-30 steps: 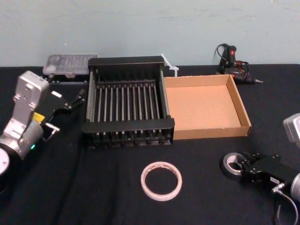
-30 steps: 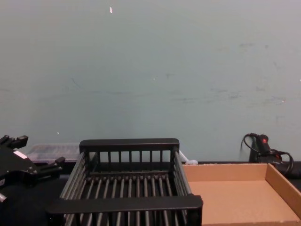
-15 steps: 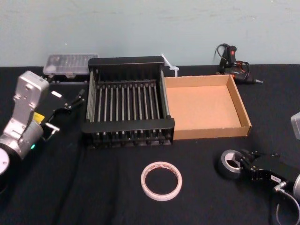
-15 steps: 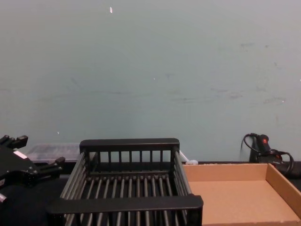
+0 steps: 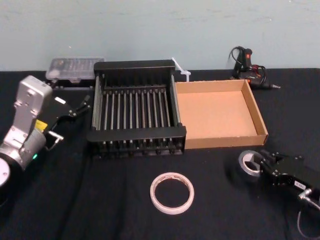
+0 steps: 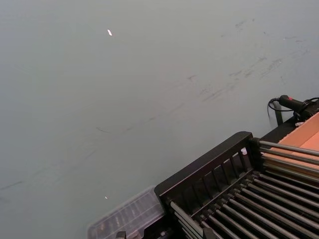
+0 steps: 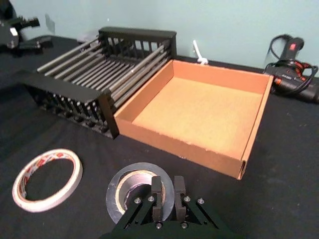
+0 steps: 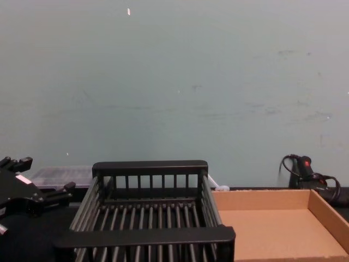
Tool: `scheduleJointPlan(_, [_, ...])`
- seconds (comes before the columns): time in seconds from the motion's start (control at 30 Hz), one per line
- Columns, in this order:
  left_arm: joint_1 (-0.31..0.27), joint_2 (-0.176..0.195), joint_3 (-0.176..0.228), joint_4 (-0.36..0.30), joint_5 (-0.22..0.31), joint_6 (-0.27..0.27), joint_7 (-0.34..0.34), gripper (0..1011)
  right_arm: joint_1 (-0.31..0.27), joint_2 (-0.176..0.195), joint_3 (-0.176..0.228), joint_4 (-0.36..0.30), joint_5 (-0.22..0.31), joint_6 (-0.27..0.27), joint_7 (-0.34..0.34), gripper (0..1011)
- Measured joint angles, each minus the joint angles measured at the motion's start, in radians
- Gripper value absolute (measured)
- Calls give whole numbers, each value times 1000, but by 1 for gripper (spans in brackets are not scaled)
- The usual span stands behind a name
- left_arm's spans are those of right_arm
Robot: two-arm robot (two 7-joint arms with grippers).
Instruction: Pick up the white tape and place it into the black box , Pick up the silver tape and place it into the brown box.
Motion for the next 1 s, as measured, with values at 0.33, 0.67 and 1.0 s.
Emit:
scheduleJointPlan(0.33, [0,0,0,0,0,0,0,1001,27,-4,0,16,36,-12,-2,156])
scheduleJointPlan(0.67, [0,0,0,0,0,0,0,1002,70,-11,-22,42,43,-17,-20,156])
scheduleJointPlan(1.0, [0,0,0,0,0,0,0,1001,126,-25,-44,77,45,-11,-29,156])
